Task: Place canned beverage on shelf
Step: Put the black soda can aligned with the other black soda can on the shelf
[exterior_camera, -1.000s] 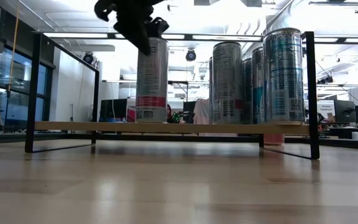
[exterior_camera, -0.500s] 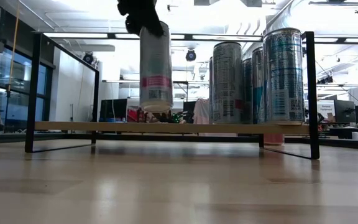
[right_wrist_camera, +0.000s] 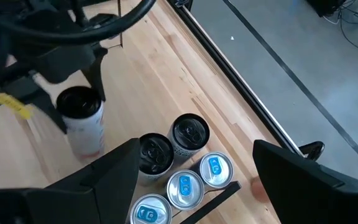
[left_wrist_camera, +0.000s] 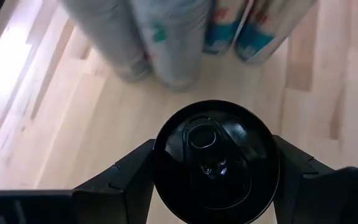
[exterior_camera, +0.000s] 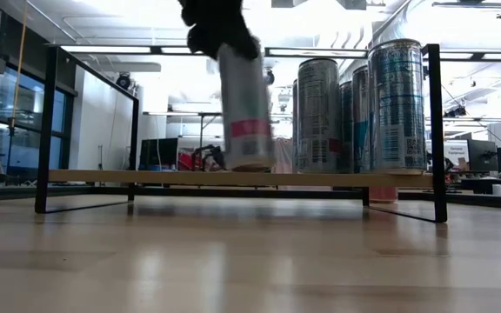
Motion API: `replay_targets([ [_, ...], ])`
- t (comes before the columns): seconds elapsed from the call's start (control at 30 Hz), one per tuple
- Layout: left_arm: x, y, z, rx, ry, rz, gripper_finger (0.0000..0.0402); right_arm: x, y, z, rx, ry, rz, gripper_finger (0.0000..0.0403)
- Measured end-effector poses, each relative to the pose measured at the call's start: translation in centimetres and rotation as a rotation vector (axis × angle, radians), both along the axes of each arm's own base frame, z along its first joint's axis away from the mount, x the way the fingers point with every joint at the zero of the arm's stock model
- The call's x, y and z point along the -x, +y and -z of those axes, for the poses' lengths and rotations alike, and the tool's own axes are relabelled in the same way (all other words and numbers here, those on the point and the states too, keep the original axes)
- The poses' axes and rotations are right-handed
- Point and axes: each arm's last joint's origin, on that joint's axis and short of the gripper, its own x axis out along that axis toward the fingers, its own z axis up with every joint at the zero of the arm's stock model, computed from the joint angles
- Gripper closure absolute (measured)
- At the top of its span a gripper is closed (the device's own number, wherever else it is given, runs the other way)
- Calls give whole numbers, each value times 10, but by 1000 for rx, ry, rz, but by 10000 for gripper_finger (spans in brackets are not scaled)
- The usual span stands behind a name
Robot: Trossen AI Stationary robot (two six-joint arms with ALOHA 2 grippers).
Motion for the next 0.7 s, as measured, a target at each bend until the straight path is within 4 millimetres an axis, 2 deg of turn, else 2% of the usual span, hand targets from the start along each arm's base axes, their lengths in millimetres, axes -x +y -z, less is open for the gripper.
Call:
replay_targets([
  [0.13,-11,-3,-11,-7,-41,20,204,0,0,0,1,0,0,105],
  [0.37,-36,-5,-4,-72,-2,99,204,0,0,0,2,0,-1,105],
  [0.7,-44,-7,2,-64,10,118,179,0,0,0,2,0,-1,105],
])
